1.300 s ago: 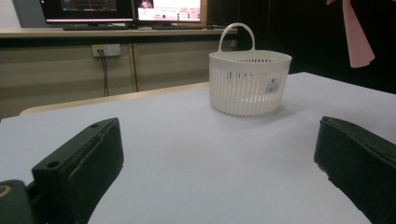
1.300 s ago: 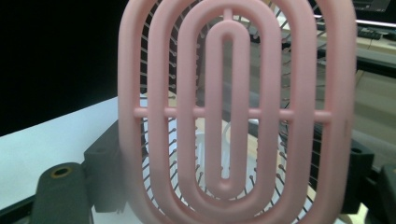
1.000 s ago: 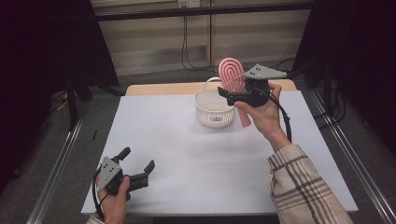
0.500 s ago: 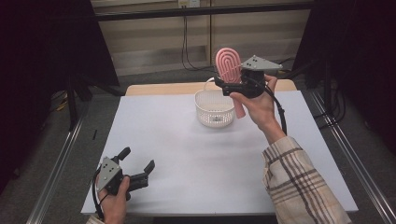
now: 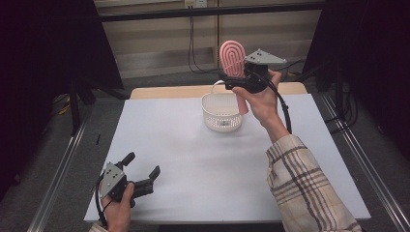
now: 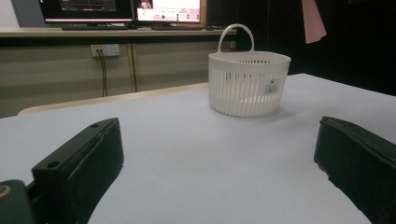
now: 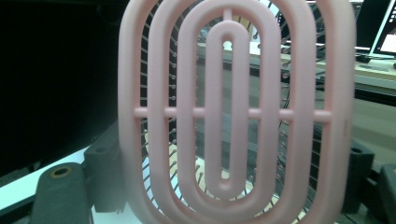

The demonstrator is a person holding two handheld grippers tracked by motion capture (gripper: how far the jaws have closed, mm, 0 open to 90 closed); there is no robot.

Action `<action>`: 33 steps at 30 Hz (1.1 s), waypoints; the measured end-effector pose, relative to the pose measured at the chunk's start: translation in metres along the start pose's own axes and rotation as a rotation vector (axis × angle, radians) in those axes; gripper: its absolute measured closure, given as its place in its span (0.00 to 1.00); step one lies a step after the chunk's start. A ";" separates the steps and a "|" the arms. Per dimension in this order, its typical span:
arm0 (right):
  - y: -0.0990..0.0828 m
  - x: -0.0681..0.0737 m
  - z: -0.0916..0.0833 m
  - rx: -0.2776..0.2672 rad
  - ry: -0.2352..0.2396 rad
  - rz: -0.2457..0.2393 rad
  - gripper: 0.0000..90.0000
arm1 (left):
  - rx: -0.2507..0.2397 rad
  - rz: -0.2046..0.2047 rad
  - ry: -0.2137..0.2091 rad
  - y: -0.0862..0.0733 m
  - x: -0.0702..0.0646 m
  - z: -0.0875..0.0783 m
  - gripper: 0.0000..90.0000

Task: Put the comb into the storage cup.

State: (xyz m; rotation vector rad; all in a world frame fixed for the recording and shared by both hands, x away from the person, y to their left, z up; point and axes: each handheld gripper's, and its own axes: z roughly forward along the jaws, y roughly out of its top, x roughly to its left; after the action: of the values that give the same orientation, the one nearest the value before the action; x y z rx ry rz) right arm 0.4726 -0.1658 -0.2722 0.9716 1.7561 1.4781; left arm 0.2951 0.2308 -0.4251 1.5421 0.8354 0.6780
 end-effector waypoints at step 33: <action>-0.006 -0.012 0.037 -0.040 -0.067 0.052 0.22 | -0.005 -0.009 -0.002 0.000 0.001 0.000 0.02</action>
State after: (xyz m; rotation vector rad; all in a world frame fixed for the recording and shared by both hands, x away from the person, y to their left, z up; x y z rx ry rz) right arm 0.5090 -0.1571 -0.2845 1.0414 1.6598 1.4899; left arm 0.2954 0.2317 -0.4252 1.5337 0.8384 0.6714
